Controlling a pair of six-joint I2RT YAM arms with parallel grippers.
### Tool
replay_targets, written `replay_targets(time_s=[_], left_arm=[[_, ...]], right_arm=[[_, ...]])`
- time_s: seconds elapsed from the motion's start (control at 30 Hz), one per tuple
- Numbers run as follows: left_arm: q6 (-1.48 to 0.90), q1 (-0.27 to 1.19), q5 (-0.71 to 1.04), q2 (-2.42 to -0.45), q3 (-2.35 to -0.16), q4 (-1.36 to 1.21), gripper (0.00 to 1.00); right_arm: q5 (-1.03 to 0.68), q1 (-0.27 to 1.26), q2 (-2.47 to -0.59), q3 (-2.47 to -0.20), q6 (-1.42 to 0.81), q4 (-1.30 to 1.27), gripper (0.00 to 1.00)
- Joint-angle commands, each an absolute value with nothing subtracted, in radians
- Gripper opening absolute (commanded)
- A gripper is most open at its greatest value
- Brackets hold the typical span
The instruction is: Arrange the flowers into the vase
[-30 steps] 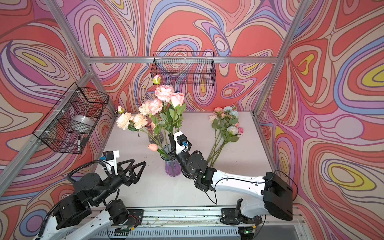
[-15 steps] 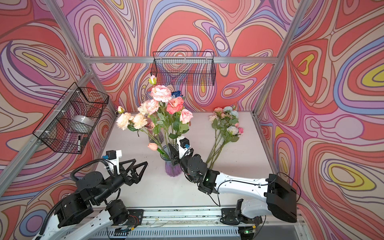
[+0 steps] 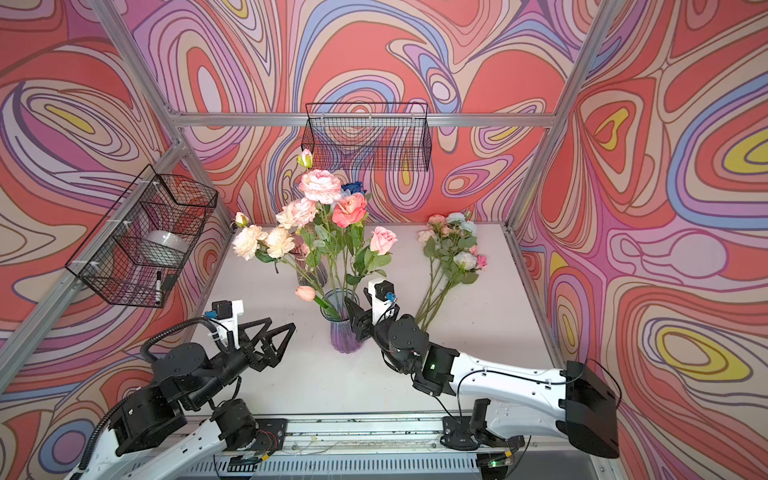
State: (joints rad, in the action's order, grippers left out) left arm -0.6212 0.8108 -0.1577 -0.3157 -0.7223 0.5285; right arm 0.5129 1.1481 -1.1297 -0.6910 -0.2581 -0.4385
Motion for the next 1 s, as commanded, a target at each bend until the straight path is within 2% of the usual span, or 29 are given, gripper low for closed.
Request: replay_targets(time_s=[0.0,0.27,0.4,0.57,0.77,0.8,0.87,0.97], left_arm=[[-0.627,0.807,-0.164,-0.299,-0.731,0.547,0.98],[-0.683,0.807,-0.168,-0.241,-0.664,0.585,0.97],[-0.771,0.807,-0.159,-0.196,-0.57,0.588,0.91],[-0.898,0.806,-0.156,-0.169,-0.431,0.579,0.88],[-0.958,0.807,-0.124,-0.176,-0.369,0.593,0.92],[-0.956,0.807,-0.13,-0.175,-0.372,0.603,0.93],[-0.956,0.807,-0.145,-0.177,-0.37,0.622,0.96],[-0.97,0.806,-0.134,-0.212,-0.331,0.593,0.93]], right_arm=[[0.487,1.162,-1.07,-0.661,-0.318,-0.358,0.56],[0.484,1.213,-0.965,-0.601,-0.393,-0.21,0.57],[0.486,1.238,-0.958,-0.554,-0.453,-0.143,0.56],[0.478,1.25,-1.019,-0.498,-0.552,-0.117,0.56],[0.42,1.25,-1.184,-0.486,-0.611,-0.099,0.58],[0.397,1.25,-1.21,-0.478,-0.616,-0.121,0.6],[0.378,1.251,-1.265,-0.462,-0.632,-0.165,0.89],[0.37,1.252,-1.331,-0.462,-0.632,-0.211,0.89]])
